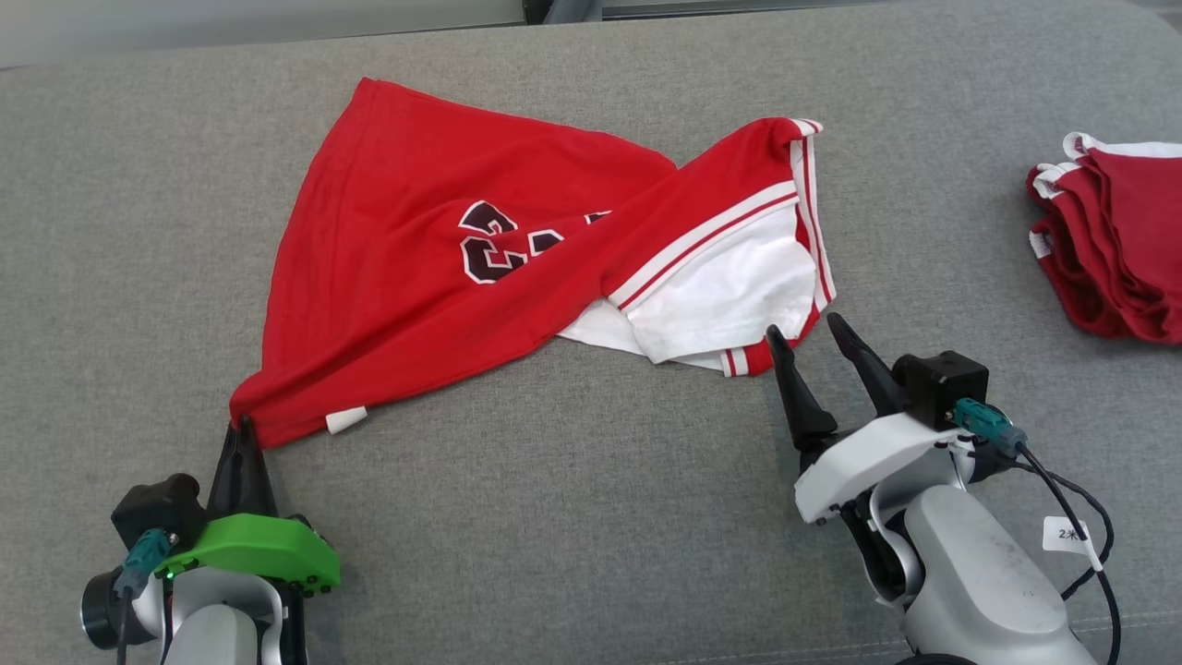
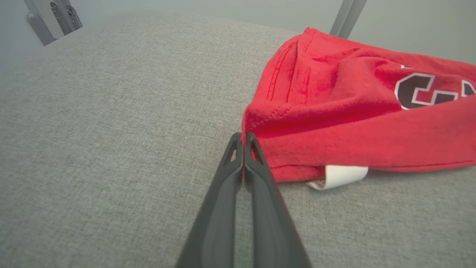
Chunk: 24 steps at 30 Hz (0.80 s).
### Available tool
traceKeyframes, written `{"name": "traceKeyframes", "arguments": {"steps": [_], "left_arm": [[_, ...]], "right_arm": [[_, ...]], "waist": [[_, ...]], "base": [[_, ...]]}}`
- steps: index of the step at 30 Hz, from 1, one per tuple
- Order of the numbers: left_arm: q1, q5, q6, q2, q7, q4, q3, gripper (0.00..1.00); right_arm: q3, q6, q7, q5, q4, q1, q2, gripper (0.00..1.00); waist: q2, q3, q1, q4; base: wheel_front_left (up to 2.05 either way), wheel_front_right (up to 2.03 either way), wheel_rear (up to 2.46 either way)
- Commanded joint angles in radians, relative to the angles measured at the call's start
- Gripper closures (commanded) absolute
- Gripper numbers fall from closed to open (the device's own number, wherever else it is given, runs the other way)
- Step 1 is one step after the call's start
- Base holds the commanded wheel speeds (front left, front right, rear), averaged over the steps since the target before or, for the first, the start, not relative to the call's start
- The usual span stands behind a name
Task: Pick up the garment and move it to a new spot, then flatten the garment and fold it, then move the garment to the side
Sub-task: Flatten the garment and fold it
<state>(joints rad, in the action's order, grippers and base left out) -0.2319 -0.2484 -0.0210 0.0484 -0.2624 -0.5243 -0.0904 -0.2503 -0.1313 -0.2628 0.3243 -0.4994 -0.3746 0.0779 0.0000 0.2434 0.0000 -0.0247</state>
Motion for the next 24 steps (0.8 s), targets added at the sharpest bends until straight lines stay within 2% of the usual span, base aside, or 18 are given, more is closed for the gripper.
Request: {"name": "traceKeyframes", "arguments": {"steps": [1,16,24], "left_arm": [[-0.016,0.0,0.004,0.005,-0.003,0.003,0.004,1.0],[-0.034,0.002,-0.004,0.005,-0.003,-0.004,0.051,1.0],[-0.033,-0.006,-0.002,0.005,-0.003,0.002,0.061,1.0]], "right_arm": [[0.002,0.001,-0.002,0.01,-0.016,-0.015,0.002,0.0],[0.051,0.001,-0.002,0.053,-0.147,-0.095,-0.005,0.0],[0.03,0.001,-0.002,0.059,-0.164,-0.107,-0.001,0.0]], "waist": [[0.0,0.012,0.0,0.01],[0.0,0.042,0.0,0.042],[0.0,0.051,0.0,0.057]], "base": [[0.0,0.0,0.0],[0.0,0.0,0.0],[0.0,0.0,0.0]]}}
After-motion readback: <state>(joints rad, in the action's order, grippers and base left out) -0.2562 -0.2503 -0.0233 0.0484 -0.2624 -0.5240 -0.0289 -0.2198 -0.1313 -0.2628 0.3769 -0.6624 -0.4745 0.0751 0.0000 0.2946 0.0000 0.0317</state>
